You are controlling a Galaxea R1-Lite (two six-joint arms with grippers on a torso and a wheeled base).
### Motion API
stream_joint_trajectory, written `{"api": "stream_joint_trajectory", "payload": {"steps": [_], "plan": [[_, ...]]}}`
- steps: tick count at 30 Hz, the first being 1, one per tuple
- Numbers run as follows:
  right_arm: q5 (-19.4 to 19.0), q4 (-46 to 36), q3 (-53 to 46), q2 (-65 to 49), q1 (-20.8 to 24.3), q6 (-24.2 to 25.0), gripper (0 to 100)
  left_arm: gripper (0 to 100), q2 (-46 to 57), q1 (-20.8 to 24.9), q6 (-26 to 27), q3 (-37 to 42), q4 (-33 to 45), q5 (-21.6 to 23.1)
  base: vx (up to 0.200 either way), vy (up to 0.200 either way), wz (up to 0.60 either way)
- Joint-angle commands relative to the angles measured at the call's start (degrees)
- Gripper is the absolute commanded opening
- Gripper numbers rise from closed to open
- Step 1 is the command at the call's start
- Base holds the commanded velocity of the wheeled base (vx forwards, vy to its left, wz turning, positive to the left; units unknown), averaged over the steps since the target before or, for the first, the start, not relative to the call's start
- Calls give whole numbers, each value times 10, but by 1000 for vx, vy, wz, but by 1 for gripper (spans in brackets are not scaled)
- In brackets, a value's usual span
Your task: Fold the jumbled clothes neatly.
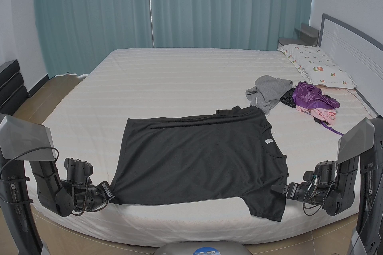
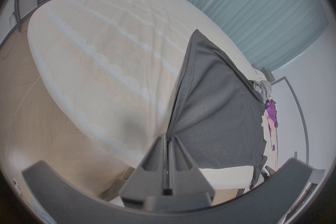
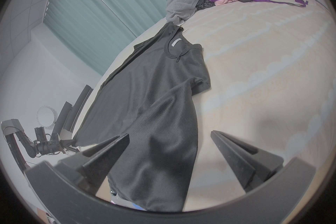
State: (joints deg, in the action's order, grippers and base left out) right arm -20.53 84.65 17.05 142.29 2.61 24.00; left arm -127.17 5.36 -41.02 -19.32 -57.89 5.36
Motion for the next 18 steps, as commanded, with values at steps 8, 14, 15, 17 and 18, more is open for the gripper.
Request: {"api": "stream_joint_trajectory", "payload": {"steps": [8,14,15,17,18], "plan": [[15,0,11,9,4,1,0,0,-1,0,0,0,0,0,0,0,0],[-8,0,-17,-23,-24,3,0,0,-2,0,0,0,0,0,0,0,0],[-8,0,-17,-23,-24,3,0,0,-2,0,0,0,0,0,0,0,0],[-31,0,-34,-40,-34,3,0,0,-1,0,1,0,0,0,0,0,0],[-38,0,-41,-47,-37,4,0,0,-1,0,1,1,0,0,0,0,0]]}}
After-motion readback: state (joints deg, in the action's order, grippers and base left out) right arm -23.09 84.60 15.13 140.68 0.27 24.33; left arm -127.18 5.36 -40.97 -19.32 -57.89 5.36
